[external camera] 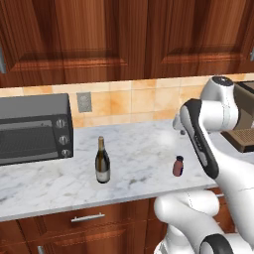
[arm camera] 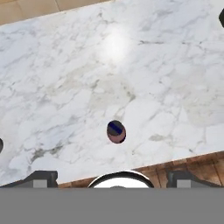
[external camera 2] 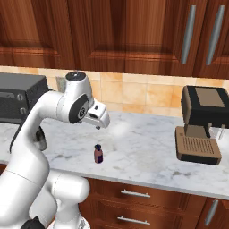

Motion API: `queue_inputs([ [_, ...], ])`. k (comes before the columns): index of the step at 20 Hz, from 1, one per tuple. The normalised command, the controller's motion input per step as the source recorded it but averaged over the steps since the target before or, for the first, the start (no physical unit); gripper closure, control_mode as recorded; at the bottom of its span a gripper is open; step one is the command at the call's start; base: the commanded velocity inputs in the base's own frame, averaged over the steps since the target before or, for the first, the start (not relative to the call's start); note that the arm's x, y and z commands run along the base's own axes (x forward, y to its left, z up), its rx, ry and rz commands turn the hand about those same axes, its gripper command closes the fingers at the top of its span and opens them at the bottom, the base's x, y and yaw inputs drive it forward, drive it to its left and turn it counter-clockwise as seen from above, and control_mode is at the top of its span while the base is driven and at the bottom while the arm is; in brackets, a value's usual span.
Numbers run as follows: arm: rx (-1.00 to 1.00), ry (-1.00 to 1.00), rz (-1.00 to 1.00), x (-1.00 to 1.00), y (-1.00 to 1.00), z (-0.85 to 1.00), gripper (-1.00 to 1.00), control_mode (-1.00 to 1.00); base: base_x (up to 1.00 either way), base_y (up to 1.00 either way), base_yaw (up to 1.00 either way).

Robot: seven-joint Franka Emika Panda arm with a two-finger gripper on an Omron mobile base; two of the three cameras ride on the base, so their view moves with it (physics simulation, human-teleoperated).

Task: There is a wine glass and glass cup on the dining counter. Place the wine bottle next to the wine glass and the juice bottle next to the glass cup.

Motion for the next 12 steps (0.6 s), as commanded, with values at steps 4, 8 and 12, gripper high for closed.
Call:
queue_inputs([
  [4, -0.05, 0.05, -0.17, 0.05, -0.17, -0.33, -1.0, -1.0, 0.0, 0.0, 0.0],
  [8, -0.05, 0.07, -0.17, 0.08, -0.06, -0.38, -1.0, -1.0, 0.0, 0.0, 0.0],
  [12, -0.05, 0.06, -0.15, 0.16, 0.0, -0.4, -1.0, -1.0, 0.0, 0.0, 0.0],
])
